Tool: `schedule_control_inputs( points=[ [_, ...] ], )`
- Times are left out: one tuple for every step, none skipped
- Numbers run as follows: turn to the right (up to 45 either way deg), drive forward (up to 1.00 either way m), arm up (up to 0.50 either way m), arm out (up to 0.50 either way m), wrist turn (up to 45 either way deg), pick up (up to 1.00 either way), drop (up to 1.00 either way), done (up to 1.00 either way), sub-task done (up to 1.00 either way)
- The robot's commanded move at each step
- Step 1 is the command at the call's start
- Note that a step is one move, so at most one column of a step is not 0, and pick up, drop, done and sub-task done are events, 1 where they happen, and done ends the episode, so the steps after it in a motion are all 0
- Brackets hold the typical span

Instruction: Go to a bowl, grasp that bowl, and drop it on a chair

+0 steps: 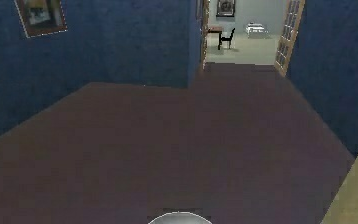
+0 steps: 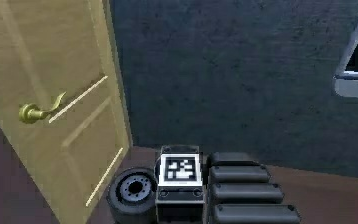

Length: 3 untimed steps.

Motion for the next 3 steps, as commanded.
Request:
schedule_control_inputs(
  points=[
    [6.0, 0.0, 0.0, 0.0, 0.0, 0.0, 0.0, 0.0, 0.0],
    [0.0, 0.45, 0.0, 0.0, 0.0, 0.0, 0.0, 0.0, 0.0],
    [3.0, 0.0, 0.0, 0.0, 0.0, 0.0, 0.0, 0.0, 0.0]
  ],
)
